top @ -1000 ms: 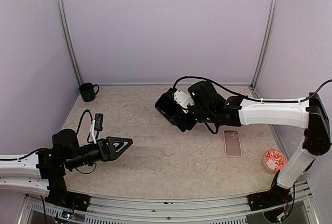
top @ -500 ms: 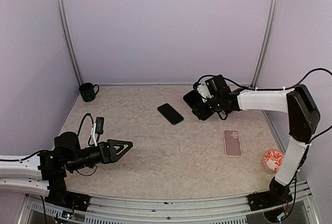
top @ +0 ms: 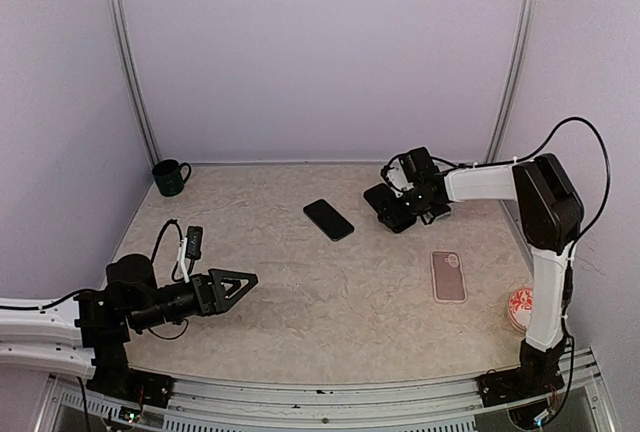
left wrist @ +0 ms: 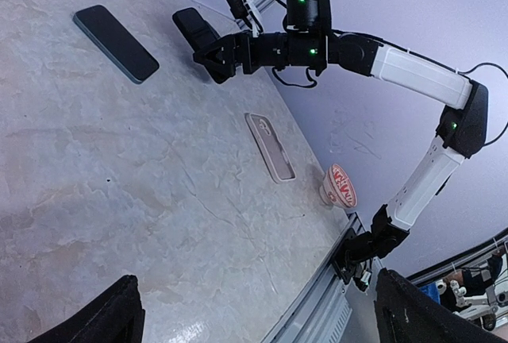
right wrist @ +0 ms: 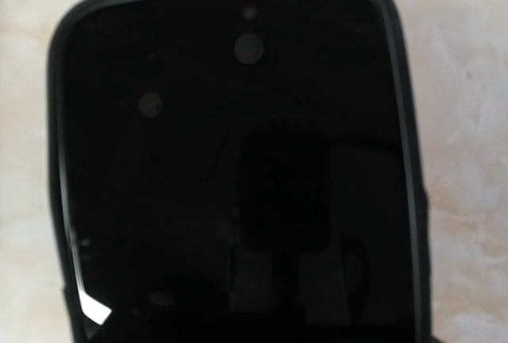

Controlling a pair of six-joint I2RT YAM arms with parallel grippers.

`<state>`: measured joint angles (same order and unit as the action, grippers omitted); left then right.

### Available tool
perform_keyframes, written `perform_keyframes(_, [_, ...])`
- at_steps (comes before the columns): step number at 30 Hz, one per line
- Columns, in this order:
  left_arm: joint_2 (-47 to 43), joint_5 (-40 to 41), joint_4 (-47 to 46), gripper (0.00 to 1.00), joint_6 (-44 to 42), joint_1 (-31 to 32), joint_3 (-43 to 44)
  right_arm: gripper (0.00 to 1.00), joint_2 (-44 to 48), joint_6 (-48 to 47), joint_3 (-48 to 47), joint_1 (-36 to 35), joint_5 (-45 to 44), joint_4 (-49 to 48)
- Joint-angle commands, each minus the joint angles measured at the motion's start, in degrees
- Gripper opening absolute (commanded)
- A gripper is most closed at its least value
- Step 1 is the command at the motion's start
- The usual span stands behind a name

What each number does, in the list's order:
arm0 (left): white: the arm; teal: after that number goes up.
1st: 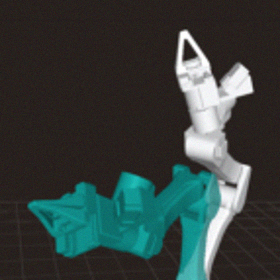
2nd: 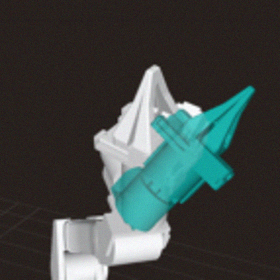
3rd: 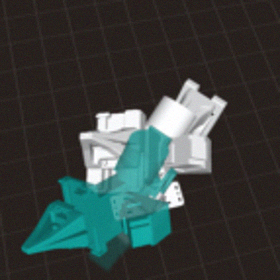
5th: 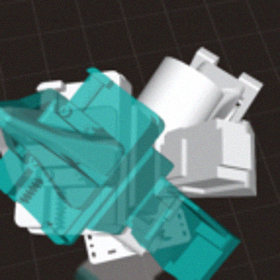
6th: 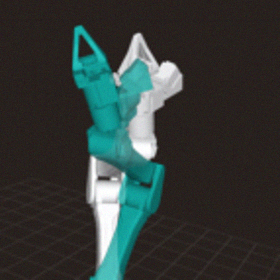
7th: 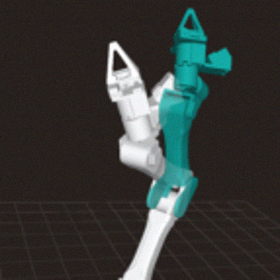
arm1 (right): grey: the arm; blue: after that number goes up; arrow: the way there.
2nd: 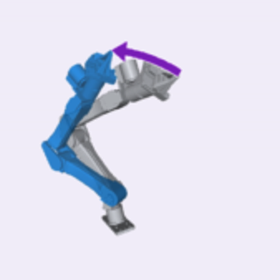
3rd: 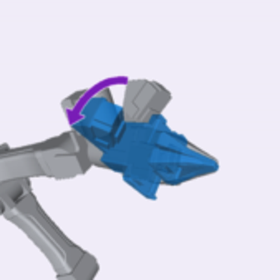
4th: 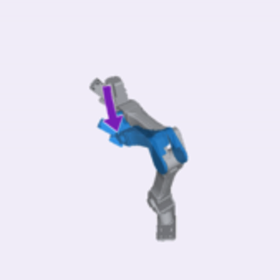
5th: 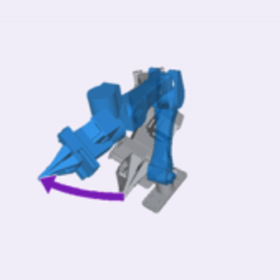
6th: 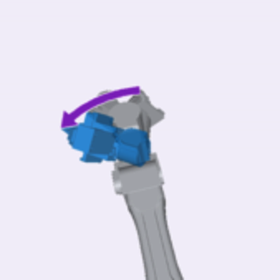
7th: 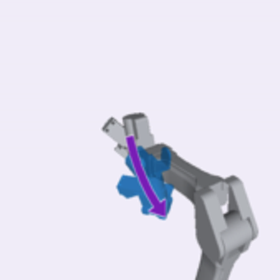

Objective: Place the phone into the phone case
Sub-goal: Place the phone with the phone case at the center of the board.

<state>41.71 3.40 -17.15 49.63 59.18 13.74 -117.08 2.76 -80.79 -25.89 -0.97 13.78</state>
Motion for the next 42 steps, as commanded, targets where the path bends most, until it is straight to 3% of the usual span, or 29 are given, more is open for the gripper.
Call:
perform_keyframes(1, [0.14, -0.45, -1.37, 0.99, 0.05, -0.29, 0.15, 0.70, -2.27, 1.29, -4.17, 1.51, 0.88, -0.11])
perform_keyframes(14, [2.52, -0.58, -1.95, 0.99, 0.00, -0.31, 0.85, 0.74, -7.17, 1.70, -7.45, 2.61, 0.24, 2.12])
perform_keyframes(32, [3.12, -0.89, -2.83, 0.99, 0.07, -0.29, 0.90, 0.99, -7.10, -1.03, -8.45, 2.63, -2.01, 2.18])
perform_keyframes(38, [3.15, -0.99, -2.58, 0.99, -0.17, -0.32, 1.26, 1.00, -1.03, -0.55, -6.83, 2.55, -2.90, 2.79])
perform_keyframes(42, [2.53, -0.76, -1.95, 0.99, -0.32, -0.25, 1.26, 0.99, 7.53, 6.70, -0.49, 2.27, -4.80, 4.99])
